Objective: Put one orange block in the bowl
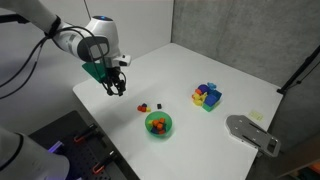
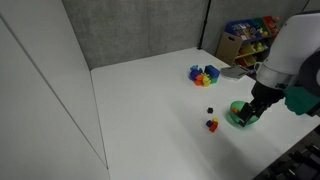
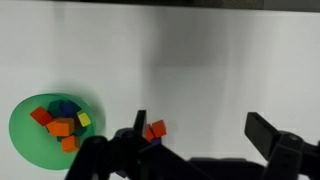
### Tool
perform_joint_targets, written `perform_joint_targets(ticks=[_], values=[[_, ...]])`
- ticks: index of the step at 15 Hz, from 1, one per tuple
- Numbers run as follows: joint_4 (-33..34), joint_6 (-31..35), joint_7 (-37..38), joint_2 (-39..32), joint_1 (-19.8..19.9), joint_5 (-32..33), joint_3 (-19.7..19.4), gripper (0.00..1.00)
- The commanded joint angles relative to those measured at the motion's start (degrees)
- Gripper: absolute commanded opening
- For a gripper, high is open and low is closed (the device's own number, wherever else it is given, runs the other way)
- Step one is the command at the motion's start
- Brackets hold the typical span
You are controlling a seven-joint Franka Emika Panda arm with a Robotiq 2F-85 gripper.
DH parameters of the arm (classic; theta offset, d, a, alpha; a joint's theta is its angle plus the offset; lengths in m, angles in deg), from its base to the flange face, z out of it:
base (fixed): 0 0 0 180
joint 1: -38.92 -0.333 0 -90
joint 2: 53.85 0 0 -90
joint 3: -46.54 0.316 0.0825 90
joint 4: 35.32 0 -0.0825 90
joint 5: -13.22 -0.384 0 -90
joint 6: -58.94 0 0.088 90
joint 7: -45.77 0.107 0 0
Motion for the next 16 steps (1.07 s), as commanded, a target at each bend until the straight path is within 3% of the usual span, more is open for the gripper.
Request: perform_joint_targets(ticks=[1,10,16], values=[[2.6,4.6,1.1,-7.7,-0.1,2.9,-1.2,1.0],[9.2,14.5,10.8,-22.3,-3.2,8.4,-7.9,1.0],[14.1,15.4,22.0,-29.1,-11.3,9.0,-15.5,1.0]])
